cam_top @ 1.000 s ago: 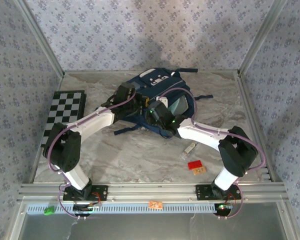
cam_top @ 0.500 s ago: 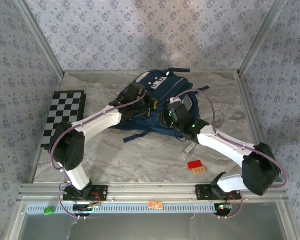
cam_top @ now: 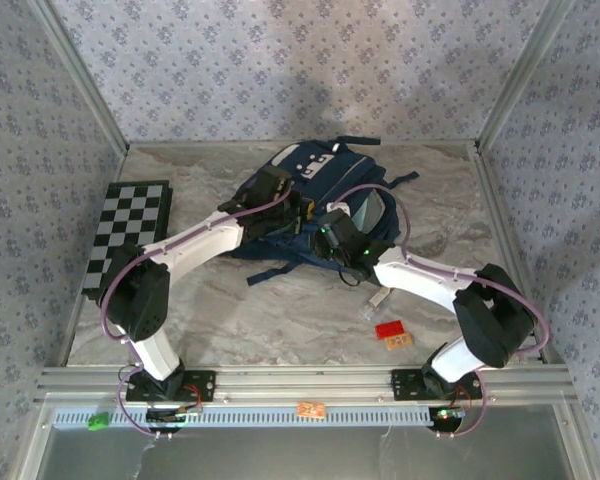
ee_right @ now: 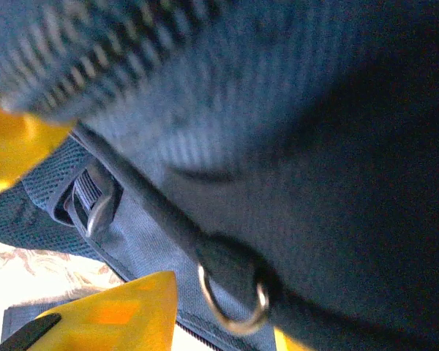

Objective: Pack books, pencil case, and school supplies into a backpack

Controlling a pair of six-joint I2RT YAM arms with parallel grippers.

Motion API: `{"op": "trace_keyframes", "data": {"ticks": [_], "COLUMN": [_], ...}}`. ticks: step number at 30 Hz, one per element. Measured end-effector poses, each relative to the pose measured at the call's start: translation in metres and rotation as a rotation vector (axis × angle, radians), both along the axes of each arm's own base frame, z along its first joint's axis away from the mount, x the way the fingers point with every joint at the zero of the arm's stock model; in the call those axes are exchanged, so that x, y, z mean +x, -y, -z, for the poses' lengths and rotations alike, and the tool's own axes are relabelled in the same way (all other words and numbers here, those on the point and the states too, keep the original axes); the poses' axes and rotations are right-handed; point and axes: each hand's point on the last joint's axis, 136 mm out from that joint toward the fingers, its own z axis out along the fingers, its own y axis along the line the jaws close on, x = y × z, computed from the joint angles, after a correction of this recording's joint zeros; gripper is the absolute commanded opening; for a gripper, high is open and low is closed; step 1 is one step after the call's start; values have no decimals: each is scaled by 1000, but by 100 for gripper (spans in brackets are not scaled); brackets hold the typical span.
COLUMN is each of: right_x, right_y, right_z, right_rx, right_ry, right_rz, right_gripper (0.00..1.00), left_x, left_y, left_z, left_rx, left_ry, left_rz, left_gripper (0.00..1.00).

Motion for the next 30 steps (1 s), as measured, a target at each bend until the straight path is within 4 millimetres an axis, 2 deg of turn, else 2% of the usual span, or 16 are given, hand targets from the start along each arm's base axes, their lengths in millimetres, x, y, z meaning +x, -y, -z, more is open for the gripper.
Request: {"op": "trace_keyframes", "data": {"ticks": [6,9,12,19,23,27,30], "right_x": [14,17,18,10,1,-7,-9], "right_y": [-5,-3,1,1,4,25,26], "right_z": [-8,-10,-10,-18,-32,-41,-40], "right_rx": [-12,-20,-28,-33,-7,-27,-38], "right_ry": [37,40,40,43,52,61,52], "right_rz": [28,64,91,82,50,50,24], "right_gripper": [33,25,12,0,0,0,0], "left_x": [2,4,6,7,14,25,35], "left_y": [-1,-3,-6,-18,-28,-54,-67], "left_z": [0,-1,-1,-1,-8,-7,-10], "left_rx": [5,12,26,103,156,247,286], "left_ry": [6,17,29,67,103,119,139], "left_rz": [-9,-16,-13,25,53,58,63], "left_gripper": [0,0,0,0,0,0,0]}}
